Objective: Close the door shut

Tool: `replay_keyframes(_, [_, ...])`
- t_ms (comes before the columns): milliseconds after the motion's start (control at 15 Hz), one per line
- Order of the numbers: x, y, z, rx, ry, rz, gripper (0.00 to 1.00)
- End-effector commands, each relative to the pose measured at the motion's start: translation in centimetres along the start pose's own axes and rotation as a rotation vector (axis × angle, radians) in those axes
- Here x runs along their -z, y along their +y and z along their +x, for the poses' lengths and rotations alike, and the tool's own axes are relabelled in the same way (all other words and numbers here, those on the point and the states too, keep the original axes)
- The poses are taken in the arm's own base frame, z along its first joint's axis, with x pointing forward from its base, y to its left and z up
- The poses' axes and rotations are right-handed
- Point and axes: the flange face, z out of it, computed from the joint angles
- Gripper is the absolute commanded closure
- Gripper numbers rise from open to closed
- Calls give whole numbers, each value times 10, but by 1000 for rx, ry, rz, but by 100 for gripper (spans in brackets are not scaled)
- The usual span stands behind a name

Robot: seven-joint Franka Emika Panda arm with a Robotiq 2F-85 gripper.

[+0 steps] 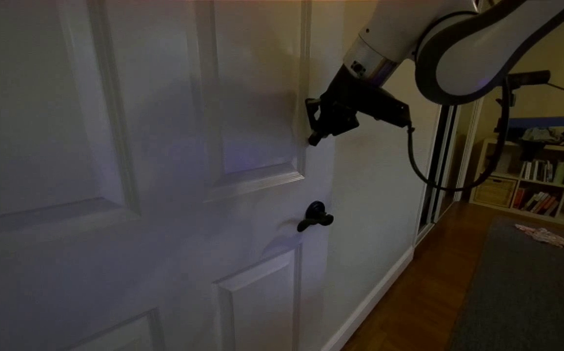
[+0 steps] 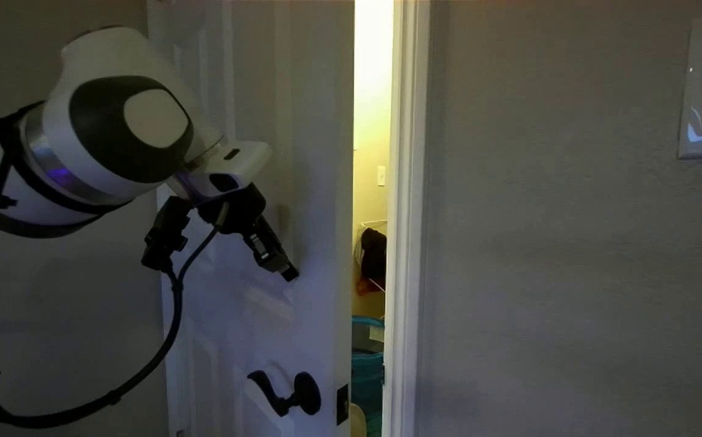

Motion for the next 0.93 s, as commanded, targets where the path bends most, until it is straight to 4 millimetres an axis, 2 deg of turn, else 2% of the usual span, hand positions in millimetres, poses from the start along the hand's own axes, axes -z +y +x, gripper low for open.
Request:
replay_keyframes(0, [-18, -14, 19, 5, 17, 15, 96])
replay_keyframes(600, [-60, -49, 43, 40, 35, 80, 96])
replay_keyframes(867, [-73, -57, 55, 50, 47, 103, 96])
